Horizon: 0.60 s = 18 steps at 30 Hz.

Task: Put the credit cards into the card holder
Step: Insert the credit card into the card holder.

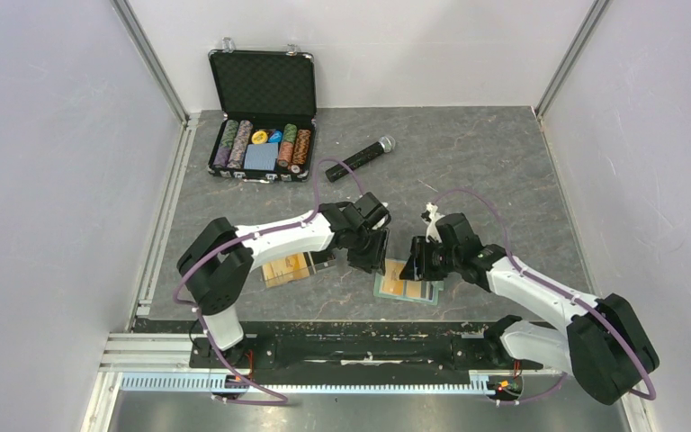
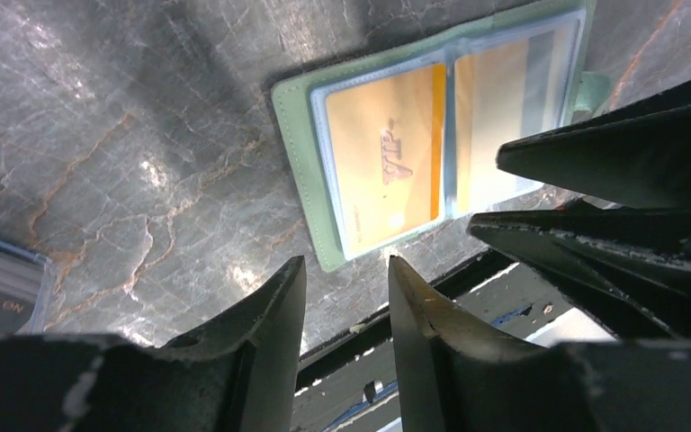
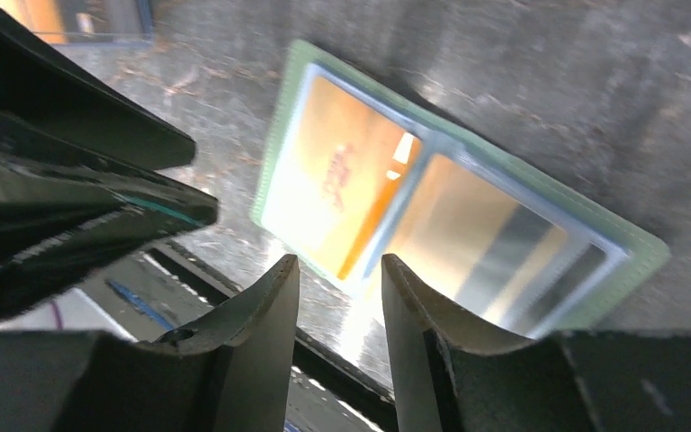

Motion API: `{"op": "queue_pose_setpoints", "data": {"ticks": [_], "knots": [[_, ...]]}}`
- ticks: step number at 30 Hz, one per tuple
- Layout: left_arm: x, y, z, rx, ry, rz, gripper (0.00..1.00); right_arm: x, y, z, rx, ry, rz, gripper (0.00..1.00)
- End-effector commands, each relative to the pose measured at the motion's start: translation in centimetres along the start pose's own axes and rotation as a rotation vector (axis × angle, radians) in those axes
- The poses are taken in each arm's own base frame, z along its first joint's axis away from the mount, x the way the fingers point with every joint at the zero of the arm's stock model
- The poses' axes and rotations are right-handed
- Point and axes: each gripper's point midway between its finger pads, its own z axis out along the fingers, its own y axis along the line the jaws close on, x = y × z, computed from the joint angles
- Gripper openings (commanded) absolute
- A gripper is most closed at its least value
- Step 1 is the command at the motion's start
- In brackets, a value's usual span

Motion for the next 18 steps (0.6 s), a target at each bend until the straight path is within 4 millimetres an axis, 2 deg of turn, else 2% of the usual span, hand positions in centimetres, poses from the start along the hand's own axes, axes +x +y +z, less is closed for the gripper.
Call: {"op": "queue_pose_setpoints", "data": {"ticks": [1, 6, 11, 18], "knots": [[-0.8, -0.9, 0.3, 0.106, -0.023, -0.083, 0.46, 0.1, -2.8, -0.8, 0.134, 0.012, -0.051, 0.41], [-0.4, 0.0, 1.6, 0.111, 0.004, -0.105, 0.49, 0.9, -5.8, -2.0, 0.266, 0.038, -0.065, 0.4], [0.0, 0.3, 3.0, 0.111, 0.031, -0.108, 0.5, 1.2, -7.8, -3.3, 0.342, 0.028, -0.07, 0.4], [0.3, 0.4, 4.4, 0.117, 0.059, -0.123, 0.5, 3.8, -9.0, -2.3, 0.309, 0.066, -0.041, 0.39]]}}
